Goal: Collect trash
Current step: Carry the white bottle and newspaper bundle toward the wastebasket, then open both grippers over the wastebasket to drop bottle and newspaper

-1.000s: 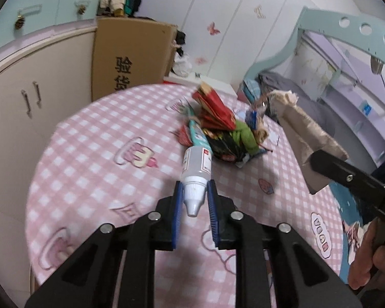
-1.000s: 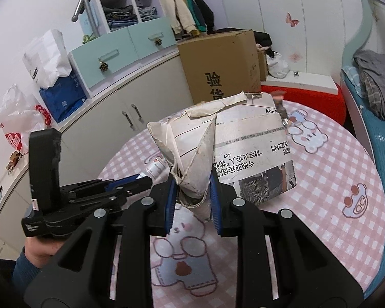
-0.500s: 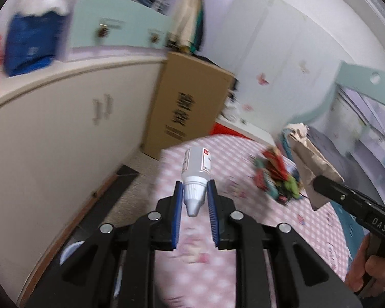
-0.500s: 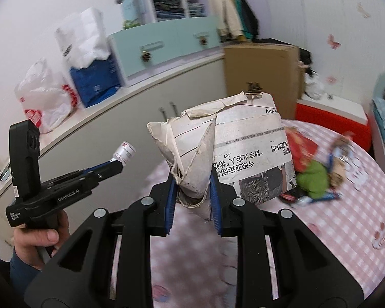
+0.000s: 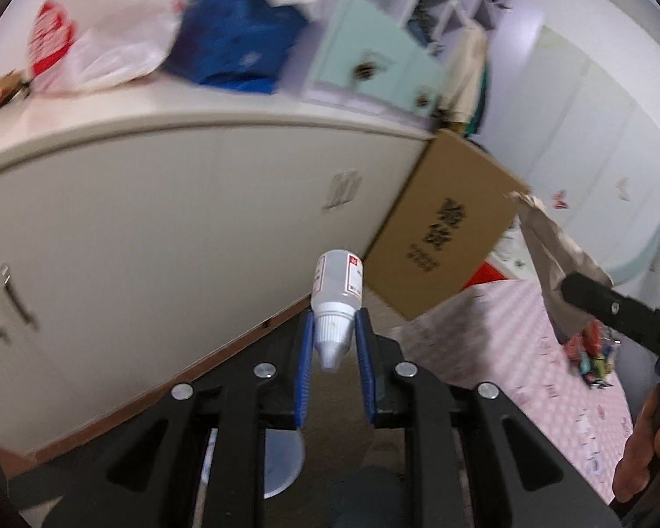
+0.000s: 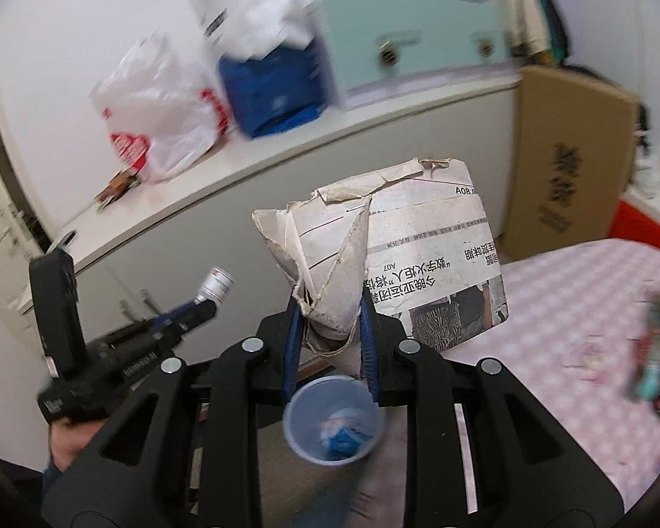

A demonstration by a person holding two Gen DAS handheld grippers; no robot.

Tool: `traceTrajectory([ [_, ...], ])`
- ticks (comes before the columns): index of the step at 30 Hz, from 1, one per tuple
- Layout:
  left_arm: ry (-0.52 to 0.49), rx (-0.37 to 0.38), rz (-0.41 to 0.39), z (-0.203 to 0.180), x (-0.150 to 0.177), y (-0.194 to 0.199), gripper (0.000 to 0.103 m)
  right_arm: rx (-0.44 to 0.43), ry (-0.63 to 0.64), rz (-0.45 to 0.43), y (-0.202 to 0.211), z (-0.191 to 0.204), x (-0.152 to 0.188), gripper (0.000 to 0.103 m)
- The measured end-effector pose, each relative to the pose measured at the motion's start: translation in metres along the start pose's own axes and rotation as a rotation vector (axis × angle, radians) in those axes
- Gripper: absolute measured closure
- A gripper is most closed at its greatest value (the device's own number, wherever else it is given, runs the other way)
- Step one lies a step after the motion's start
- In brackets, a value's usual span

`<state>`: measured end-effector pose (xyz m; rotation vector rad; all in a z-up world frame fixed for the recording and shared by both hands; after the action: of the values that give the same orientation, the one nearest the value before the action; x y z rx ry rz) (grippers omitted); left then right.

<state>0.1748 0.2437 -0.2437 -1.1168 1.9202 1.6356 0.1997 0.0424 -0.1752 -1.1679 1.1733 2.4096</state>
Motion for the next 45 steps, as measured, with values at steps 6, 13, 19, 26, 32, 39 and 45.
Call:
traceTrajectory([
  [6, 0.059, -0.082, 0.082, 0.06, 0.028, -0.029, 0.085, -0.086, -0.019, 0.15, -0.09, 0.03, 0.026, 0.079],
  [13, 0.096, -0.127, 0.228, 0.101, 0.077, -0.085, 0.084, -0.111, -0.168, 0.355, -0.184, 0.019, 0.082, 0.079],
  [19, 0.119, -0.127, 0.361, 0.118, 0.119, -0.139, 0.084, -0.123, -0.346, 0.473, -0.238, -0.013, 0.128, 0.079],
  [26, 0.138, -0.11, 0.454, 0.124, 0.146, -0.185, 0.084, -0.121, -0.484, 0.542, -0.276, -0.04, 0.154, 0.074],
  [32, 0.118, -0.135, 0.561, 0.128, 0.177, -0.226, 0.032, -0.075, -0.62, 0.595, -0.297, -0.061, 0.18, 0.029],
  [39, 0.095, -0.23, 0.6, 0.144, 0.191, -0.221, 0.023, 0.02, -0.582, 0.597, -0.28, -0.069, 0.179, 0.006],
  [45, 0.054, -0.302, 0.535, 0.142, 0.169, -0.181, 0.019, 0.053, -0.499, 0.569, -0.262, -0.063, 0.169, 0.006],
])
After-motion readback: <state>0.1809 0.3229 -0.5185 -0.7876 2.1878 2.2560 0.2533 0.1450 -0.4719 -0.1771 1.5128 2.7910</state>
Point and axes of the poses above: each gripper's, at about its wrist camera, not at the fingertips, and y roughly against the way its jaws point, z to its left, x to its underside, the point moved 4 cm from there along -y, roughly the way its jaws point, and after that the axes turned 8 degrees about -x, right-handed, at the moved point
